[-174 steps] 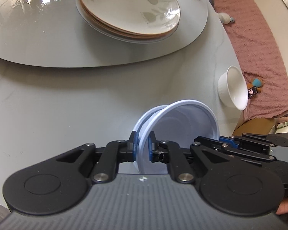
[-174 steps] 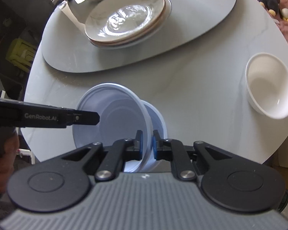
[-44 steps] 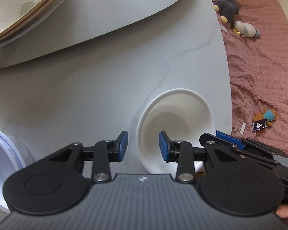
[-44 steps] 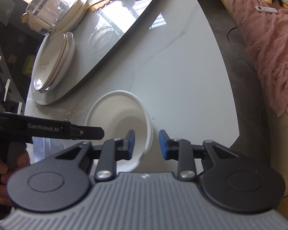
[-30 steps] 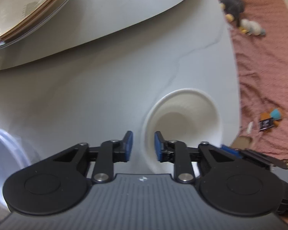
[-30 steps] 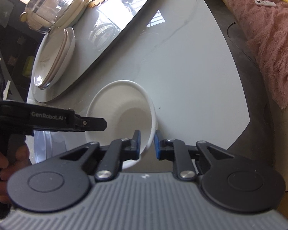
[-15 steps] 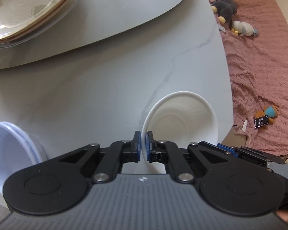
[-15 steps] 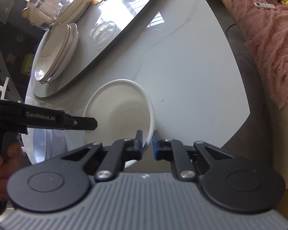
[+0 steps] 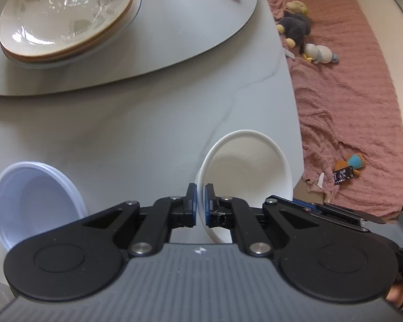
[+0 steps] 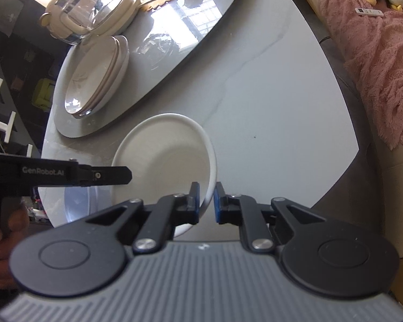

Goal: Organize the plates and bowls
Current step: 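Lift the ceramic bowl with both grippers and carry it over the plastic bowls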

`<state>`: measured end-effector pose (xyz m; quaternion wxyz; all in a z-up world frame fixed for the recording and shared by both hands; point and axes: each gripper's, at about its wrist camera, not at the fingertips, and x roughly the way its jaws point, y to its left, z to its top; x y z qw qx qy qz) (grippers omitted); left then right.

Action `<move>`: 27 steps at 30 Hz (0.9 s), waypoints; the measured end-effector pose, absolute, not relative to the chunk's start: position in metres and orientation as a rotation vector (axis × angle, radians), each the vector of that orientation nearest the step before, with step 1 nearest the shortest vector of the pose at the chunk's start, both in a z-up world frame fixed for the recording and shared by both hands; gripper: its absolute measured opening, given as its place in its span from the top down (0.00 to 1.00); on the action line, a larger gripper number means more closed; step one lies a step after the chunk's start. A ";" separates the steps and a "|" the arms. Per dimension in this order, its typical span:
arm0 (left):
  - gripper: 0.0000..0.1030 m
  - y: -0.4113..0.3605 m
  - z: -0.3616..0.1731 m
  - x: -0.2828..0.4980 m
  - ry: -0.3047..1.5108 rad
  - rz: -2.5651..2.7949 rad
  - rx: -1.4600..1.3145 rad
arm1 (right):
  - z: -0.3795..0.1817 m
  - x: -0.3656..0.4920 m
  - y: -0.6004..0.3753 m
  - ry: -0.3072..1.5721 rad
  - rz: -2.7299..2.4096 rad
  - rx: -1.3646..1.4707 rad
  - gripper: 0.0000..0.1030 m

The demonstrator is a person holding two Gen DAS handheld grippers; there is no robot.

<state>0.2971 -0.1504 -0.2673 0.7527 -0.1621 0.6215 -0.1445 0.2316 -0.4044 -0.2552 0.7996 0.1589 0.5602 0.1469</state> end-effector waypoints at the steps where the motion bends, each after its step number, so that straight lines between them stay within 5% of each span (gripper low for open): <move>1: 0.94 -0.146 -0.265 0.296 1.351 -0.321 -0.369 | -0.253 0.231 -0.400 1.201 0.310 0.330 0.87; 27: 0.94 -0.034 -0.199 0.249 1.168 -0.303 -0.600 | -0.176 0.232 -0.321 1.117 0.401 0.271 0.86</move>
